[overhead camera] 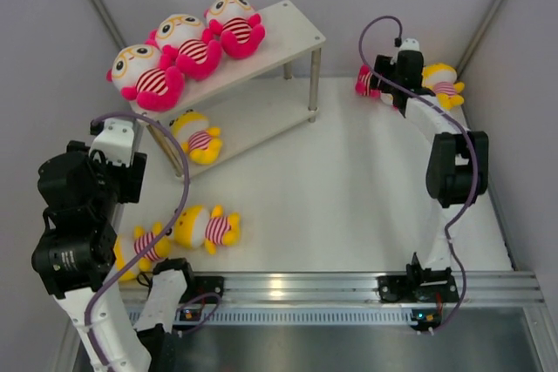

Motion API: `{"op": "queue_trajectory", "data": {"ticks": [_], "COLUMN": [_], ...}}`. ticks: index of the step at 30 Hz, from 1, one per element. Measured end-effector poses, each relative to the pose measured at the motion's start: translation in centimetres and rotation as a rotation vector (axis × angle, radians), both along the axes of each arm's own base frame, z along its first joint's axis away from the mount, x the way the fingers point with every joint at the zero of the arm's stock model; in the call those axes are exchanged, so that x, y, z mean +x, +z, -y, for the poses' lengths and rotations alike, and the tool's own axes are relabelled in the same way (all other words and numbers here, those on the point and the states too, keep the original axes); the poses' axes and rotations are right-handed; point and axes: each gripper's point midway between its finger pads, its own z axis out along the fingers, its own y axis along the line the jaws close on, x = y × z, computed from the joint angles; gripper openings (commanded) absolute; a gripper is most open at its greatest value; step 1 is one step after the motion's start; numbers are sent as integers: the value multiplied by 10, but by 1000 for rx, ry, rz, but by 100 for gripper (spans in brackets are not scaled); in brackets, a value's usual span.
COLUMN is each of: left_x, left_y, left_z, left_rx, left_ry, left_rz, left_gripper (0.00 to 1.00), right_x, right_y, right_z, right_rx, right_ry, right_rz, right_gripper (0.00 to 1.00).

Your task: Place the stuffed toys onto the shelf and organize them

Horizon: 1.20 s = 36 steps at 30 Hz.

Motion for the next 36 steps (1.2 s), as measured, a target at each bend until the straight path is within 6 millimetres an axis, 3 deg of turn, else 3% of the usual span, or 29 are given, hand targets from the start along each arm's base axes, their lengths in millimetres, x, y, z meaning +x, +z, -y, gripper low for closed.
{"op": "queue_trajectory", "data": {"ticks": [2, 10, 13, 17, 21, 23, 31, 34, 36], "left_x": [0, 9, 13, 16, 19, 21, 25, 25, 25], "left_y": [3, 2, -1, -3, -5, -5, -7, -6, -6], "left_z": [0, -2, -2, -2, -1, -1, 0, 0, 0], "left_rx": [-4, -25, -36, -46, -58, -66, -88, -88, -89], "left_ry": [1, 4, 2, -3, -8, -10, -10, -9, -12], "left_rz": [6, -26, -41, -52, -57, -61, -67, -65, -65], "left_gripper": [76, 76, 76, 76, 79, 80, 81, 81, 81], "right_x": [15, 63, 71, 71, 73, 74, 70, 71, 70], "right_y": [-15, -19, -38, -81, -120, -128, -128, -128, -128], "right_z": [-5, -39, -59, -70, -54, -42, -1, 10, 17], "right_rx": [-39, -287, -381, -479, -563, -611, -721, -740, -752], "right_ry": [30, 127, 136, 131, 94, 53, -52, -77, -87], "right_rz": [-22, 41, 24, -51, -137, -162, -215, -224, -231], "right_gripper": [70, 76, 75, 75, 75, 75, 68, 61, 50]}}
